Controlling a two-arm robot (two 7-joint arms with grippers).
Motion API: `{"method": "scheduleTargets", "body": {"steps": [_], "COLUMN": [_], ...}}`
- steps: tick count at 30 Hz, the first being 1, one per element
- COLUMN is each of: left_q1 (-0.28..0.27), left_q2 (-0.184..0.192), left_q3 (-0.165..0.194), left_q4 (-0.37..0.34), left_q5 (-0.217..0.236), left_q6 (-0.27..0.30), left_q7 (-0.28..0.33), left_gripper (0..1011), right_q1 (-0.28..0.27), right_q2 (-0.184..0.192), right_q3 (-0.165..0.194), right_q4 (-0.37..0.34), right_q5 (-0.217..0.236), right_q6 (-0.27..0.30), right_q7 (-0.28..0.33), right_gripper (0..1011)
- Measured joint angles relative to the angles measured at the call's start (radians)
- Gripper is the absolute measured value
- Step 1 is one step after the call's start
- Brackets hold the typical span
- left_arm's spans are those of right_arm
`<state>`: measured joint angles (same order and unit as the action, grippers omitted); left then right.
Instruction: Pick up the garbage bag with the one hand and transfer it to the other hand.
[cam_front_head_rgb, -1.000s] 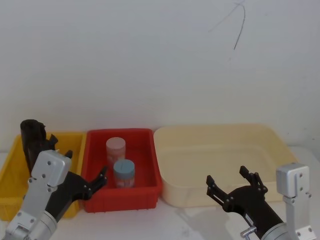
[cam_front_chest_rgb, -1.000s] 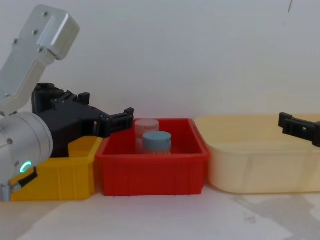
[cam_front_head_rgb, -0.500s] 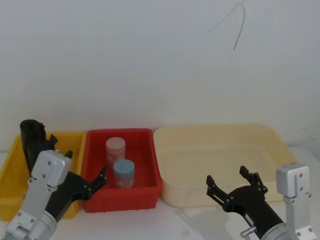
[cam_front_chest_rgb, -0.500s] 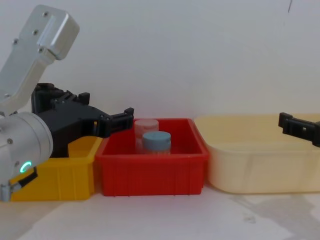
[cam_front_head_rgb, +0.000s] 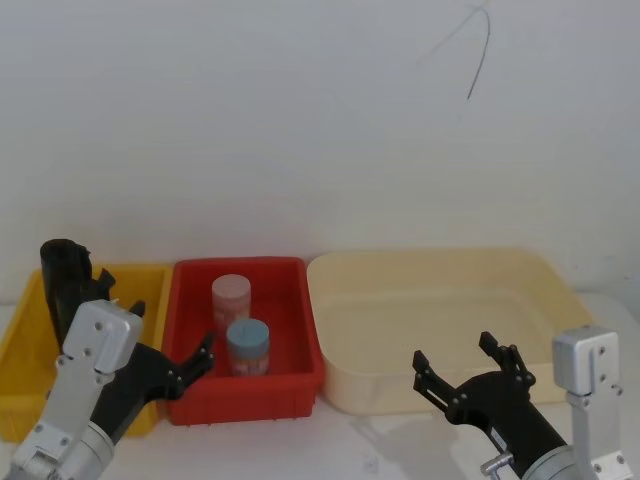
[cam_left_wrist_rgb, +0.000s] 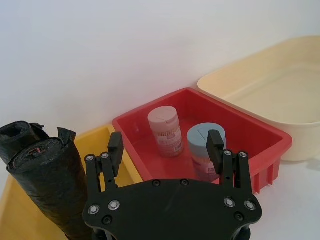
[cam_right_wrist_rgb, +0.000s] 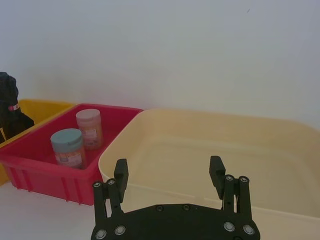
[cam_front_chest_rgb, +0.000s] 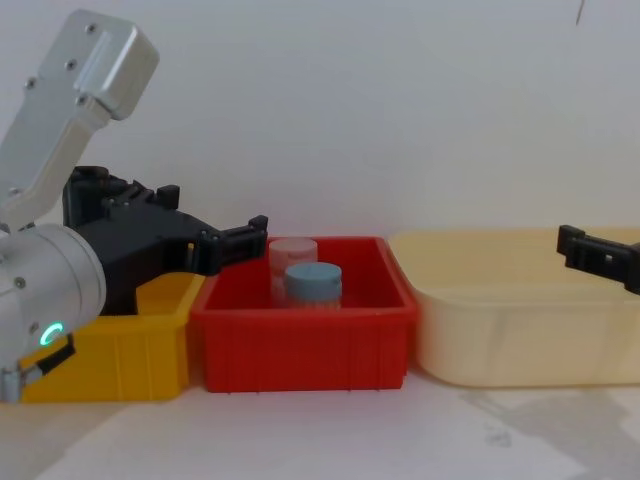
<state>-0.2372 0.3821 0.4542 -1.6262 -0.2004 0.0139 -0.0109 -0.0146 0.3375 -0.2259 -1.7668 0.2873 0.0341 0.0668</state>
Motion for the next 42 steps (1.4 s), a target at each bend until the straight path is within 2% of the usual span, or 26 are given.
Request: {"method": "scheduleTargets", "body": {"steps": [26,33,42], "left_q1": [0.000,0.002,0.016], "left_q2": [0.000,0.009,0.038], "left_q3": [-0.002,-0.016,-0.059], "left_q4": [-0.005,-0.062,-0.192], "left_q5": [0.000,-0.014,-0.051], "left_q6": [0.005,0.064,0.194], "left_q7": [-0.001,-0.010,-0.021], "left_gripper": [1001,1001,1001], "right_q1": [0.002,0.020,0.092], "right_q2": [0.001,0.012,0.013], "right_q3": [0.001,0.005,-0.012], "right_q4": [-0.005,-0.044,-0.112], "right_q5": [0.002,0.017,0.034], "right_q6": [0.010,0.069,0.193], "right_q7": [0.005,0.026,0.050], "right_gripper": [1001,1001,1001]}}
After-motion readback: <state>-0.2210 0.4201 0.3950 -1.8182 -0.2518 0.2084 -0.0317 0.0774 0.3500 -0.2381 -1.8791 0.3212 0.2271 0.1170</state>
